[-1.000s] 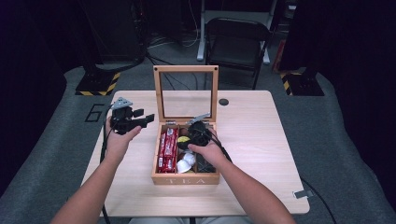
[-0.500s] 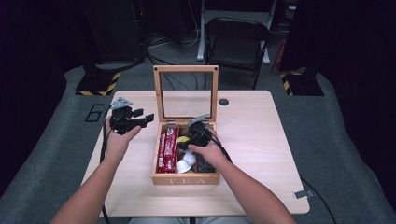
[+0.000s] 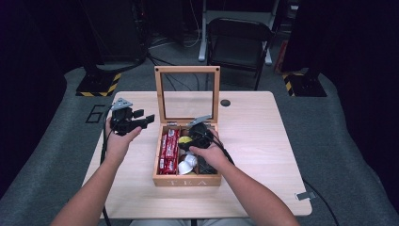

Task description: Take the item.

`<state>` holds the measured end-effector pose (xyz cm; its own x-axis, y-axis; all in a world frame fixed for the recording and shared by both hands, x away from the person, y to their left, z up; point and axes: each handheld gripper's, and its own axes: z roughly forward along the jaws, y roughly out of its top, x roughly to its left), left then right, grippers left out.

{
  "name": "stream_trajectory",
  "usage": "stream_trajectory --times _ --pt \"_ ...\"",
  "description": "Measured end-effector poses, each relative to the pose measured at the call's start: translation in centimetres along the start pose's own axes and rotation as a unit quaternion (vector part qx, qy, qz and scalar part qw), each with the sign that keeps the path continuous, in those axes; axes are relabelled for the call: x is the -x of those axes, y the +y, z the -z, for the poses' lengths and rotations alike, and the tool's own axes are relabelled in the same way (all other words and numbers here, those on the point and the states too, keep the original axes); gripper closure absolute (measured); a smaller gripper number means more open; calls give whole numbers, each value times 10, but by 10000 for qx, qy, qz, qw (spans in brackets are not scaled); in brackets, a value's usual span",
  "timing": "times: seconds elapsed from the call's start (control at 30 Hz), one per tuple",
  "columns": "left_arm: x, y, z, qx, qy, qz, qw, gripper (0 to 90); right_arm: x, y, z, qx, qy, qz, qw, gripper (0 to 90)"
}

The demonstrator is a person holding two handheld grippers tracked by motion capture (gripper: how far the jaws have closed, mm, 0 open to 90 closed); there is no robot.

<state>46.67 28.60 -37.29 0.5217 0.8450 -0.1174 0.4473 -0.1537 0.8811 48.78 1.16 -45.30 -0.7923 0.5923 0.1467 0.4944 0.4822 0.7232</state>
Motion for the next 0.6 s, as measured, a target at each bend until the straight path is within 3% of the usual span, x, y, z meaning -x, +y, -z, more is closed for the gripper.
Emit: stream_trajectory --times 0.23,0.3,0.33,0.6 --pt "0 1 0 3 11 5 10000 422 -3 4 10 85 -72 70 9999 371" --pt "0 1 0 0 14 5 10000 423 -2 5 12 134 -90 199 9997 371" --pt "0 1 0 -5 19 10 10000 422 -4 5 14 111 -89 119 9998 372" --pt "2 1 0 4 24 6 10000 422 -2 7 26 188 -139 213 9995 372"
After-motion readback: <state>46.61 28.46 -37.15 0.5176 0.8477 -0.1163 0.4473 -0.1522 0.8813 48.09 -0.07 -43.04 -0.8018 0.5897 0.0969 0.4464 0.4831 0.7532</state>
